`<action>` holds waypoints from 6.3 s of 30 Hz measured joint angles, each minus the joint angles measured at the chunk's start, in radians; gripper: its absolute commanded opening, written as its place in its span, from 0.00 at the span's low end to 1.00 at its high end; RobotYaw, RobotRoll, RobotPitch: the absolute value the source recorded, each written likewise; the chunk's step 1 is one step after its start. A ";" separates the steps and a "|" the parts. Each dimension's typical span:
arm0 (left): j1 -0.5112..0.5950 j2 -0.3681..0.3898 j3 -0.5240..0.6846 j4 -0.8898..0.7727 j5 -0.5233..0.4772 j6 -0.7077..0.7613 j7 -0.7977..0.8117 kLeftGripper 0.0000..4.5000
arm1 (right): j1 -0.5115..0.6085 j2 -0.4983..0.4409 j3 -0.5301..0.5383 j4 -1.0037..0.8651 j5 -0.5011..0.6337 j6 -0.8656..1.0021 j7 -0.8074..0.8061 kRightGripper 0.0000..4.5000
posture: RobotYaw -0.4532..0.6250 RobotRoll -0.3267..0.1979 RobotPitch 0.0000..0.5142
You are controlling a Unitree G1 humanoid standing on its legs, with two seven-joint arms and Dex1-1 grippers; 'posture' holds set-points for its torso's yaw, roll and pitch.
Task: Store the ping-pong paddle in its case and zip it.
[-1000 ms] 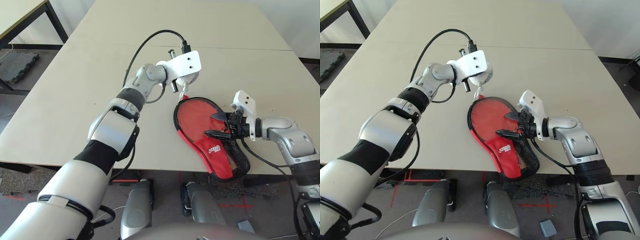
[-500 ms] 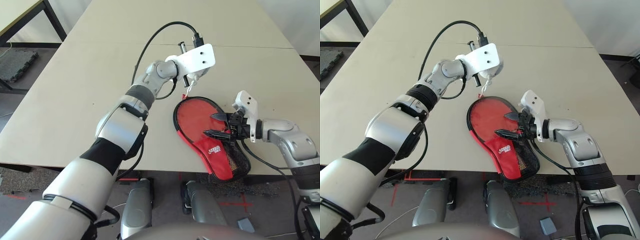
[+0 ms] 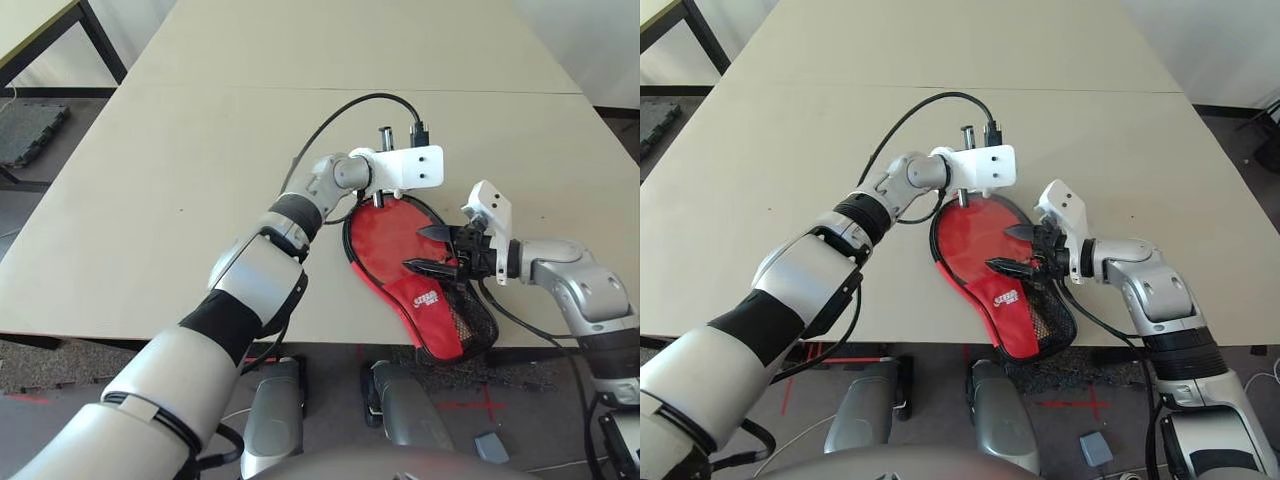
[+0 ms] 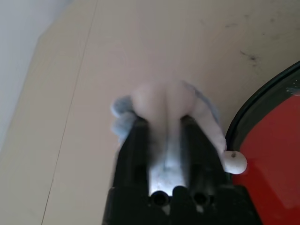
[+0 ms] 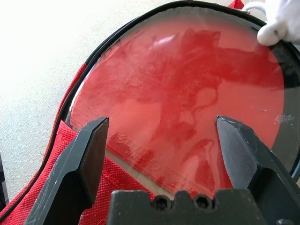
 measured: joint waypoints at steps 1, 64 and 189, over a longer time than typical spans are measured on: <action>0.000 -0.001 0.000 0.000 0.001 0.000 0.000 0.54 | 0.000 0.000 0.000 -0.001 0.000 0.000 0.000 1.00 | 0.41 0.62 0.36; 0.337 0.386 0.134 -0.739 -0.371 0.287 -0.816 0.99 | -0.088 0.039 0.035 0.127 -0.038 -0.037 0.038 1.00 | 0.49 0.62 0.28; 0.552 0.266 -0.035 -0.909 -0.353 0.465 -0.601 1.00 | -0.550 0.060 -0.224 0.996 -0.100 -0.354 -0.314 0.08 | 0.49 0.62 0.35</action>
